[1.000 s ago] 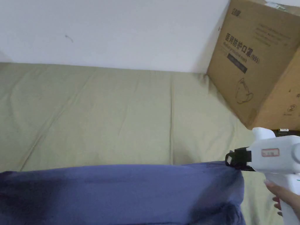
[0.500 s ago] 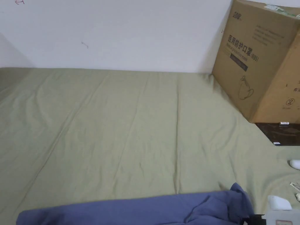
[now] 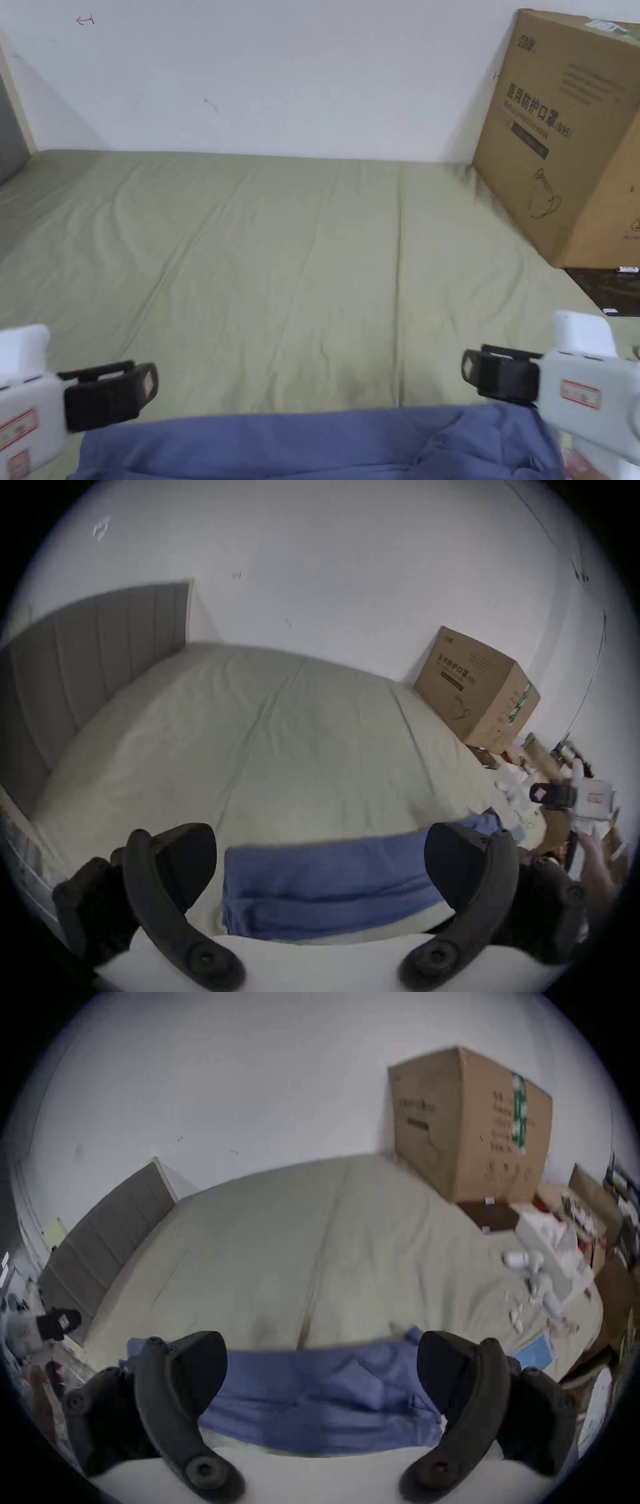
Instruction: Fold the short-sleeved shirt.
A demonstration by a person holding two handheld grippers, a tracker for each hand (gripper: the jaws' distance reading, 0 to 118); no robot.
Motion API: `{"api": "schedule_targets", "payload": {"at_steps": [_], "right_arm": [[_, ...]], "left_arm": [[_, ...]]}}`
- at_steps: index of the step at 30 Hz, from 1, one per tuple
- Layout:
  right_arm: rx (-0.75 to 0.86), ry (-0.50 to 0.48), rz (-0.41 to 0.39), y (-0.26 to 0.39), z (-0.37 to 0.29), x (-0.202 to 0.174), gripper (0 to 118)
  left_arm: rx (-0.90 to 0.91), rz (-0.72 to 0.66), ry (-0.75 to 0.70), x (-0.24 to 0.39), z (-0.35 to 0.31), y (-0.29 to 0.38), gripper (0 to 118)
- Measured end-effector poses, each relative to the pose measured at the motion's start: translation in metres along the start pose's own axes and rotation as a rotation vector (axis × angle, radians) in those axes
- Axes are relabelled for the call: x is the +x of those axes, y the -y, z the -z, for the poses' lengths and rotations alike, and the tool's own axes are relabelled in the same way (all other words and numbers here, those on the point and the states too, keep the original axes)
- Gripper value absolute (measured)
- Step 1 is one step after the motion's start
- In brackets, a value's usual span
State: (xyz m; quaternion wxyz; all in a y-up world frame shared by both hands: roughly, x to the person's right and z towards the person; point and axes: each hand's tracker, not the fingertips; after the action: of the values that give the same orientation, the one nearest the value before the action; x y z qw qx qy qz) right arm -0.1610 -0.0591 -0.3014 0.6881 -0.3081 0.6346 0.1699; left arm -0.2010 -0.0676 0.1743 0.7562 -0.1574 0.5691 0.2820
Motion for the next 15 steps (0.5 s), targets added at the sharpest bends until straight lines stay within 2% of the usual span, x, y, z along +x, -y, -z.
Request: {"api": "schedule_targets", "payload": {"at_steps": [1,2,3,4,5,7,8,12,15], "right_arm": [[0.026,0.022,-0.025,-0.001,0.005,-0.012,104],[0.034,0.029,-0.050,-0.002,0.010,-0.020,82],[0.021,0.044,-0.080,-0.001,0.019,-0.027,49],[0.020,0.053,-0.086,-0.001,0.024,-0.035,6],[0.027,0.057,-0.087,-0.001,0.027,-0.041,0],[0.020,0.111,-0.122,0.002,0.034,-0.049,0],[0.028,0.096,-0.102,0.001,0.034,-0.049,0],[0.014,0.042,-0.068,0.001,0.034,-0.047,0],[0.002,0.025,-0.069,0.001,0.029,-0.042,0]], "left_arm": [[0.017,0.041,-0.033,0.013,0.002,-0.004,115],[0.034,0.073,-0.053,0.020,0.008,-0.002,101],[0.046,0.097,-0.065,0.031,0.012,-0.004,78],[0.034,0.093,-0.059,0.040,0.017,-0.006,42],[0.026,0.083,-0.054,0.046,0.021,-0.007,0],[0.002,0.076,-0.038,0.050,0.033,-0.004,0],[0.000,0.092,-0.072,0.056,0.035,-0.001,0],[-0.012,0.089,-0.051,0.057,0.038,0.003,0],[-0.039,0.021,0.018,0.031,0.035,0.003,0]]}}
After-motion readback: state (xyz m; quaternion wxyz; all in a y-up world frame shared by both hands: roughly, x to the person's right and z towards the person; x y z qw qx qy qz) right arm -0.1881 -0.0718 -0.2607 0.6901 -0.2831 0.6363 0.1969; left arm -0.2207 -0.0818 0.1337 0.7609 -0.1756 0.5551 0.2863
